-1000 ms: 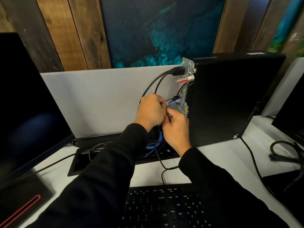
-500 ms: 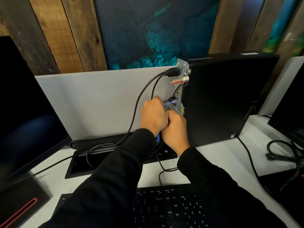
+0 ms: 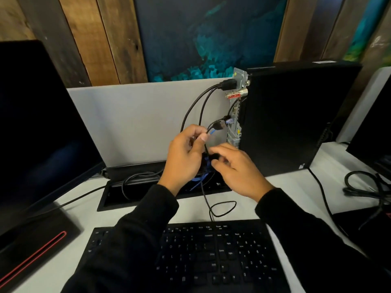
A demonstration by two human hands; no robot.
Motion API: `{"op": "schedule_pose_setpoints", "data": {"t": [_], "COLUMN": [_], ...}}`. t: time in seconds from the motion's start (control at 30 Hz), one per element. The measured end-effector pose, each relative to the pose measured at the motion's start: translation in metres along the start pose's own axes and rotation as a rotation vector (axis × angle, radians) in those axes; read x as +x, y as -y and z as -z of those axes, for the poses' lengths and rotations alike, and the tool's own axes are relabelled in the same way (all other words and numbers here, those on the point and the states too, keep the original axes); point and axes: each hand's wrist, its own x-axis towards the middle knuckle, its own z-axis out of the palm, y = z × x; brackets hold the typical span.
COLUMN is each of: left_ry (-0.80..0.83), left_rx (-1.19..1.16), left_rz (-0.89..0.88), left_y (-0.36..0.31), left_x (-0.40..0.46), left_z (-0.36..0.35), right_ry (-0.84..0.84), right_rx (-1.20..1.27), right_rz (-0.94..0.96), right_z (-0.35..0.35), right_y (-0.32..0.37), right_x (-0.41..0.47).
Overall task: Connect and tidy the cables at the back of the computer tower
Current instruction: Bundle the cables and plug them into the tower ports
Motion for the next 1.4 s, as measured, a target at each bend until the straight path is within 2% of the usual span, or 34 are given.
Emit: {"op": "schedule_pose_setpoints", "data": {"t": [0.1,0.2,0.27,0.4,0.53,0.67,0.73,0.87,0.93,1.03,1.13,1.2,1.27,1.4], "left_ry": [0.146,0.27,0.263,0.148,0.248,0.281,0.274,0.187,0.089,-0.07,-0.103,-0.111,-0.107,-0.041], "left_rx": [-0.057,0.039,0.024,-0.003,0.122,0.351,0.278,-0.047,-0.219,-0.549,-0.66,-0.597,-0.455,-0.209], "left_rz": [-0.039,-0.05,-0.014,0.051,0.208,0.261,0.344,0.365,0.396,0.576,0.722,0.687,0.565,0.344], "left_y": [-0.012,-0.017,-0.016,-0.001,0.025,0.041,0.041,0.032,0.033,0.032,0.031,0.036,0.041,0.04], "left_x": [-0.032,-0.065,-0.084,-0.115,-0.14,-0.149,-0.146,-0.136,-0.135,-0.132,-0.132,-0.133,-0.136,-0.142], "left_z": [0.0,-0.006,-0.009,-0.009,-0.008,-0.004,0.001,0.0,-0.003,-0.007,-0.008,-0.01,-0.012,-0.016], "right_ry": [0.056,-0.001,-0.031,-0.064,-0.026,-0.08,-0.13,-0.174,-0.194,-0.246,-0.26,-0.232,-0.151,0.01], "right_rx": [0.024,0.191,0.24,0.467,0.519,0.622,0.762,0.96,0.92,0.782,0.376,0.003,-0.237,-0.416], "right_rz": [0.031,0.085,0.072,-0.105,-0.126,-0.137,-0.142,-0.181,-0.236,-0.274,-0.11,0.121,0.263,0.235], "right_z": [0.015,0.018,0.013,-0.007,-0.02,-0.021,-0.016,-0.007,-0.007,-0.014,-0.023,-0.03,-0.036,-0.049], "right_y": [-0.001,0.005,0.005,-0.001,0.002,0.013,0.015,0.008,0.001,-0.006,-0.009,-0.007,-0.007,-0.009], "right_x": [-0.026,-0.058,-0.078,-0.106,-0.115,-0.109,-0.106,-0.104,-0.105,-0.107,-0.11,-0.111,-0.107,-0.098]}}
